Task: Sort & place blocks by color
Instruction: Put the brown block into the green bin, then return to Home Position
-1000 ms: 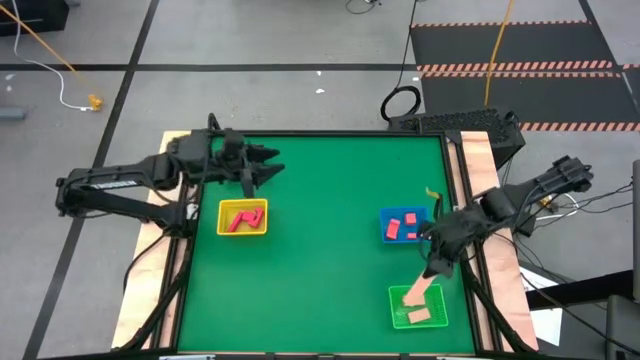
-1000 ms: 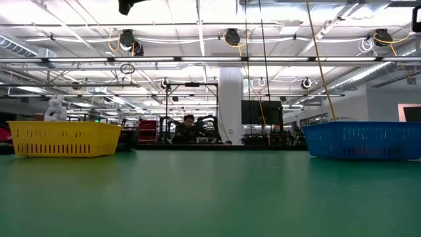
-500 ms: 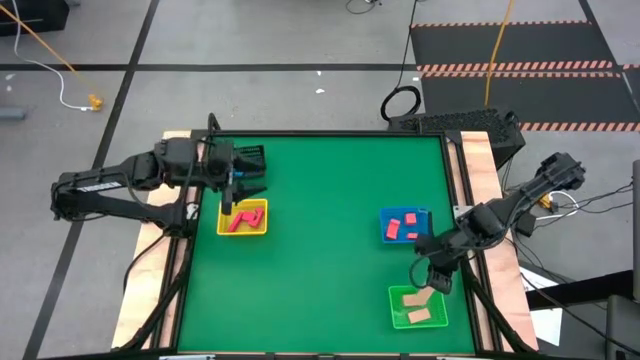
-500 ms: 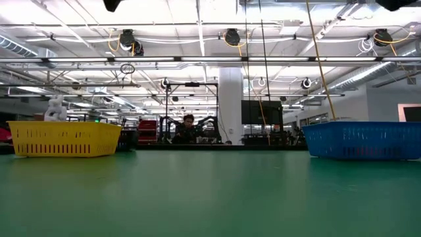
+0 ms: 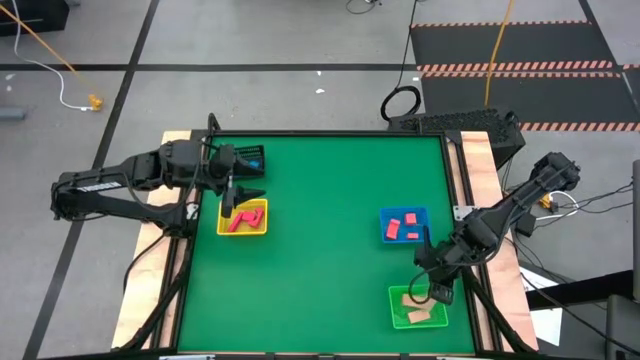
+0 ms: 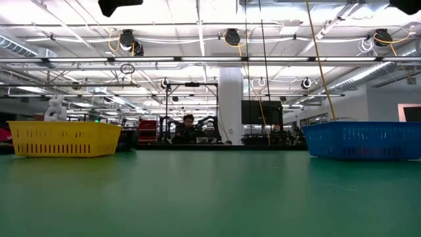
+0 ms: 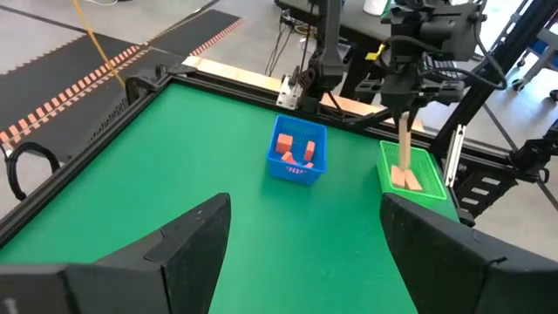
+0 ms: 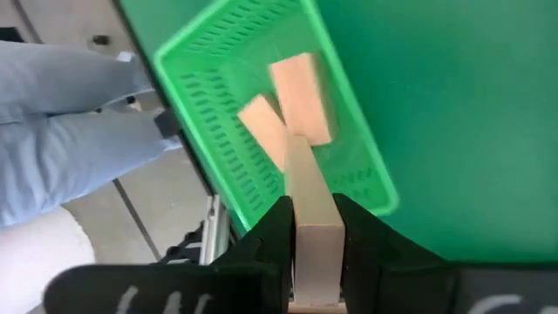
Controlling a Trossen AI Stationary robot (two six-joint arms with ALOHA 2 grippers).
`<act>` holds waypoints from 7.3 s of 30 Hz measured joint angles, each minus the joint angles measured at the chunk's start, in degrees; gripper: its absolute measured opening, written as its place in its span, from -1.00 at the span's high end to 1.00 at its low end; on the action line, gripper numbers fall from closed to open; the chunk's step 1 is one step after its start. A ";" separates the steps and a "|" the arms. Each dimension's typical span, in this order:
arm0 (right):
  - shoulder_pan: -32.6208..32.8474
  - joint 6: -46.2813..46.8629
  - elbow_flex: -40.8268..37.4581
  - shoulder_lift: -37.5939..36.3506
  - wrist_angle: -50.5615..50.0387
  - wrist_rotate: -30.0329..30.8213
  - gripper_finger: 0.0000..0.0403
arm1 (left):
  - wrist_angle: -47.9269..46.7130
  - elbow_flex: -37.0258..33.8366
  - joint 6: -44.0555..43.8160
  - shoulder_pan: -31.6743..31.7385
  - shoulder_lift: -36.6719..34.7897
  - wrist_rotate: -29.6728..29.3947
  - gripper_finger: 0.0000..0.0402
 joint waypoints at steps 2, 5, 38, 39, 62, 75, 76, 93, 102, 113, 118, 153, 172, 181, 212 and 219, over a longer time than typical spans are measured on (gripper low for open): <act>0.20 -0.27 0.00 -0.03 2.01 0.06 0.75 | 0.00 0.00 0.01 0.00 0.00 0.00 -0.46; 0.46 -0.80 0.00 -0.56 4.99 0.14 0.74 | 0.00 0.00 0.01 0.00 0.00 -0.02 -0.46; 1.16 -2.97 -7.78 -1.30 22.35 5.66 0.07 | -0.31 0.00 1.11 0.02 0.02 -0.09 -0.46; 1.16 -2.79 -7.78 -1.47 22.37 4.04 0.07 | -0.31 0.00 1.09 0.02 0.02 -0.09 -0.46; -0.87 -16.58 -7.80 -16.96 19.24 22.36 0.15 | -0.18 -0.12 7.07 0.09 -1.86 -1.60 -0.46; -0.87 -26.42 -7.80 -23.53 19.90 44.73 0.15 | 13.28 -15.40 2.10 0.15 -5.94 -2.16 -0.46; -0.87 -27.04 -7.80 -23.77 20.05 46.07 0.15 | 16.20 -17.55 1.52 0.15 -6.66 -2.18 -0.46; -0.87 -31.86 -7.83 -25.49 21.09 56.46 0.15 | 59.21 -47.33 -12.09 0.15 -10.21 -4.59 -0.46; -0.87 -33.50 -17.05 -28.16 32.46 58.63 0.15 | 67.38 -54.47 -15.69 0.15 -10.21 -6.02 -0.46; -0.87 -36.69 -33.84 -34.94 54.58 58.48 0.15 | 67.85 -56.57 -19.13 0.15 -10.14 -7.81 -0.46; -0.87 -42.51 -40.72 -37.25 69.46 58.44 0.15 | 66.68 -56.57 -18.86 0.13 -10.14 -8.74 -0.46; -0.87 -46.29 -51.82 -37.77 88.73 58.55 0.15 | 55.64 -56.57 -17.26 0.15 -10.14 -9.14 -0.46; -0.87 -46.31 -51.89 -37.77 88.73 58.55 0.15 | 55.67 -56.57 -16.89 0.15 -10.14 -9.16 -0.46; -0.87 -46.31 -51.89 -37.76 88.73 58.55 0.15 | 55.69 -56.57 -16.96 0.14 -10.14 -9.16 -0.46; -0.87 -46.32 -51.89 -37.76 88.72 58.56 0.15 | 55.69 -56.57 -17.06 0.15 -10.14 -9.16 -0.46; -0.87 -46.31 -51.89 -37.77 88.71 58.57 0.15 | 55.71 -56.57 -17.06 0.15 -10.14 -9.16 -0.46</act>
